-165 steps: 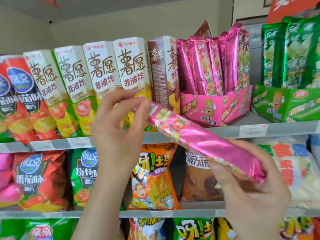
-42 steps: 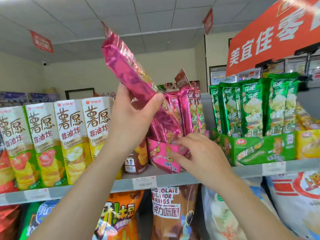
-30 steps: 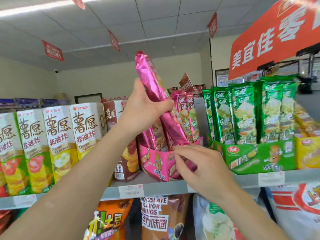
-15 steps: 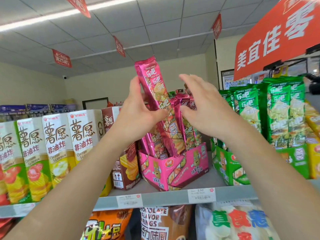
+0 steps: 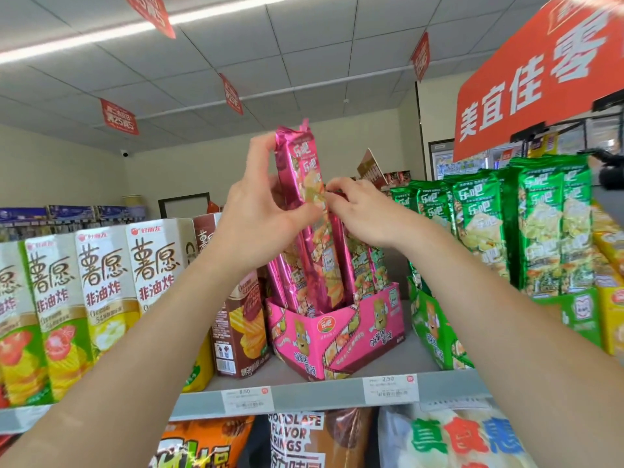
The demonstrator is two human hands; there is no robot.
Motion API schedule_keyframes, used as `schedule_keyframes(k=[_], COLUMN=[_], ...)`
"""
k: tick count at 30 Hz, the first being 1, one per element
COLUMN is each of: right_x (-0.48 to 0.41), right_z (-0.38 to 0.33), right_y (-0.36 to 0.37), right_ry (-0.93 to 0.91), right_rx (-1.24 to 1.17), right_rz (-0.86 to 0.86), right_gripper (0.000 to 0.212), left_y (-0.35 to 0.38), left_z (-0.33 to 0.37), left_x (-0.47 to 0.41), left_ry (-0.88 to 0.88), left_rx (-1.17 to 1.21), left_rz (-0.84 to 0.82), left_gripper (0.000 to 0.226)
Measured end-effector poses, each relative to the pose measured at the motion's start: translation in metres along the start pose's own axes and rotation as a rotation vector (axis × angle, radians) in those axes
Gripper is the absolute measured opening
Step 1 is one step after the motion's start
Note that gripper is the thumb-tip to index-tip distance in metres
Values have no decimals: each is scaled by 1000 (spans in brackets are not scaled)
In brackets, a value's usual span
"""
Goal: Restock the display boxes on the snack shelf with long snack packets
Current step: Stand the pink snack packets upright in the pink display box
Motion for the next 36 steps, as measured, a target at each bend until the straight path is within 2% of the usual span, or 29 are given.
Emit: schedule_keyframes(k=[2, 4, 7, 8, 10, 14, 19, 22, 24, 25, 27, 29, 32, 36], right_x=[3, 7, 10, 10, 13, 23, 31, 47, 57, 60, 63, 62, 60, 56], right_z=[5, 9, 13, 14, 14, 9, 11, 19, 21, 21, 19, 17, 13, 9], right_y=[4, 8, 12, 12, 11, 4, 14, 25, 35, 39, 45, 46, 41, 34], right_ry=[-25, -67, -91, -101, -109, -94, -124, -89, -110, -115, -112, -105, -116, -118], right_rx=[-119, -216, -170, -186, -225, -316, -363, -318, -213, -178, -213, -337, -382, -335], right_rz=[76, 224, 414, 440, 474, 411, 170, 123, 187, 249, 344, 313, 225, 168], right_gripper=[31, 19, 13, 13, 35, 55, 64, 89, 106, 108, 103, 100, 99, 99], left_y=[5, 12, 18, 19, 20, 23, 21, 13, 8, 7, 6, 7, 13, 12], left_z=[-2, -3, -5, -5, -3, 7, 14, 12, 11, 9, 3, -5, -15, -22], left_x=[2, 4, 2, 1, -3, -4, -8, -10, -9, -7, -2, 6, 15, 18], left_ry=[2, -8, -66, -83, -67, 100, 114, -28, -159, -154, -24, 81, 48, 32], left_rx=[-17, -19, -74, -89, -164, -414, -566, -416, -194, -155, -319, -582, -786, -1027], left_rz=[-47, -67, -7, 9, 25, 14, -147, -233, -243, -234, -191, -158, -254, -208], left_gripper=[59, 44, 29, 29, 29, 29, 41, 30, 24, 26, 33, 49, 75, 81])
Point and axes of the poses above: each hand's wrist, its own x-axis away from the middle knuckle, its own y-axis out of the palm, z = x × y, the point moved 1 cm from there along -x, towards the middle knuckle, and after that the axes turned 5 degrees about y, right-handed, at the moved point
